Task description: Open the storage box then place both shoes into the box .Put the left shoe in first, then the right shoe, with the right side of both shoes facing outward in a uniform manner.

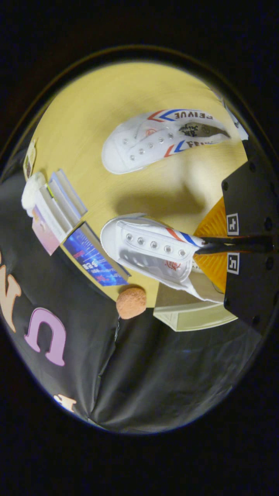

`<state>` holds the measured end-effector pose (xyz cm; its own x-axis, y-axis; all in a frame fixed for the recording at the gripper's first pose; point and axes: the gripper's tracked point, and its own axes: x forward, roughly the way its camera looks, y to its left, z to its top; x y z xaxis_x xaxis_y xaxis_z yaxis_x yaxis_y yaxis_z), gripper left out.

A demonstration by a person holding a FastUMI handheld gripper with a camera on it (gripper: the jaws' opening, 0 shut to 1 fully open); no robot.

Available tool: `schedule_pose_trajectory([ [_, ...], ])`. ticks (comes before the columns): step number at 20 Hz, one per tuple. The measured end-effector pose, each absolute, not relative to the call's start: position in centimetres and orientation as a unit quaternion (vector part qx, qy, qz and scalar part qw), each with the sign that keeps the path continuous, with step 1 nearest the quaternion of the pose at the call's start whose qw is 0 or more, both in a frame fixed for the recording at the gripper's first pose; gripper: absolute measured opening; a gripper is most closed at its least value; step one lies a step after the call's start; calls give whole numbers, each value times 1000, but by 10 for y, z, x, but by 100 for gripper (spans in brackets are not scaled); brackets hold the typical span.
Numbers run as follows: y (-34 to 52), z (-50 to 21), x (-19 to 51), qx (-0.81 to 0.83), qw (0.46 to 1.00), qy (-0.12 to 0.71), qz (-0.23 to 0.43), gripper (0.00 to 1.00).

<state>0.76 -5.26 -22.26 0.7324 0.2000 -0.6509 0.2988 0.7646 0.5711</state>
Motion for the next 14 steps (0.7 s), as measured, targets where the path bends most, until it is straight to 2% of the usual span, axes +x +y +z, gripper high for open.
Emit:
schedule_pose_trajectory([
  [4, -29, -159, 20, 324, 892, 316, 14, 2],
  [8, 28, -122, 20, 298, 899, 309, 81, 2],
  [11, 79, -133, 17, 284, 892, 329, 122, 2],
  [14, 103, -164, 15, 242, 895, 352, 125, 2],
])
